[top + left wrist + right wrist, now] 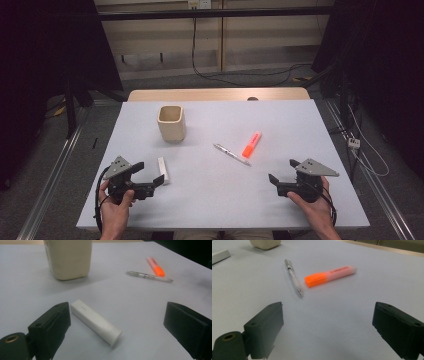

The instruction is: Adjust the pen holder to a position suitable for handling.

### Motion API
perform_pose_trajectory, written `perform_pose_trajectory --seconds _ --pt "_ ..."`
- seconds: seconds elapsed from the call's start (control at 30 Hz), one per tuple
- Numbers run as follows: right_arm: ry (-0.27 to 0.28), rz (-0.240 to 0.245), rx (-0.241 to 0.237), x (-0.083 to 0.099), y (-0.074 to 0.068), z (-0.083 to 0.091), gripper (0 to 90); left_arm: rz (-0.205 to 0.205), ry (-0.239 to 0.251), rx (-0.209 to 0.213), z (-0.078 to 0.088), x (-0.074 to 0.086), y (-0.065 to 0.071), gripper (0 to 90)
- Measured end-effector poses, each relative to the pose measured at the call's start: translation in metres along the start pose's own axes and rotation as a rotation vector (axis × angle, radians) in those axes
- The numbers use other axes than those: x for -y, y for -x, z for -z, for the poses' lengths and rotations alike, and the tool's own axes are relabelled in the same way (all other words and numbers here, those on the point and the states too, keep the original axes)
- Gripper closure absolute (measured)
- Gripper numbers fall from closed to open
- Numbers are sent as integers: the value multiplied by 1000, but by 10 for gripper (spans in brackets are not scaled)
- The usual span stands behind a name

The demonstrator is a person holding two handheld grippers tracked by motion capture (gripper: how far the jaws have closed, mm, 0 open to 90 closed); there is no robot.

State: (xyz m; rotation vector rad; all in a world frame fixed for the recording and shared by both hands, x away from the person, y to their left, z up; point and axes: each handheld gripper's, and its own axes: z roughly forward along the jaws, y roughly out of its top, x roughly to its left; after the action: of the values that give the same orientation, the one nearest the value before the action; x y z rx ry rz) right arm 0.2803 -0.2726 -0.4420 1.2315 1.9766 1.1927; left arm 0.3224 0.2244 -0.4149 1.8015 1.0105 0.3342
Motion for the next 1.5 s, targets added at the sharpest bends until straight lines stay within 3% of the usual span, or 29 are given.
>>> perform_pose_trajectory --seconds 0.03,0.07,0.13,0.27,0.4,0.47,0.5,0.57,0.6,0.67,0.73,0.87,0.9,1.17,1.37,1.5 --pt "-2 0 -1 0 0 0 97 0 0 0 0 0 0 70" --pt "-3 -1 -3 0 -1 0 97 34 -22 20 -1 -7 -4 72" --pt "-6 2 -2 -1 -2 0 97 39 -40 31 -1 -11 -5 125" --pt "-5 10 -7 -1 -3 -1 96 -43 -31 25 -5 -27 -5 118" --pt "-7 10 -7 -1 -4 0 96 -74 2 4 -9 -39 -6 95" --pt "-7 14 -7 -1 -4 0 96 -112 -14 -53 -14 -55 -7 102" --pt "-8 15 -8 -2 -4 0 96 -112 -14 -53 -14 -55 -7 102" --pt "-8 15 -9 -2 -5 0 96 -162 8 -110 -23 -66 -6 102" --pt "-9 17 -8 -2 -5 -1 96 -174 3 -107 -25 -70 -7 103" --pt "-10 21 -12 -2 -5 -1 96 -170 3 -91 -30 -78 -10 102" --pt "-13 23 -13 -2 -6 -2 96 -152 1 -91 -37 -85 -14 108" --pt "-14 21 -17 -2 -5 -3 96 -153 -6 -101 -47 -95 -20 127" --pt "-14 20 -16 -2 -4 -3 96 -139 -11 -85 -54 -102 -26 129" --pt "-17 15 -16 -2 -4 -3 95 -146 -47 -92 -77 -127 -46 168" --pt "-19 10 -18 -2 -3 -3 95 -132 -100 -72 -99 -141 -68 231" --pt "-19 8 -19 -1 -2 -3 95 -131 -152 -32 -111 -147 -79 324"
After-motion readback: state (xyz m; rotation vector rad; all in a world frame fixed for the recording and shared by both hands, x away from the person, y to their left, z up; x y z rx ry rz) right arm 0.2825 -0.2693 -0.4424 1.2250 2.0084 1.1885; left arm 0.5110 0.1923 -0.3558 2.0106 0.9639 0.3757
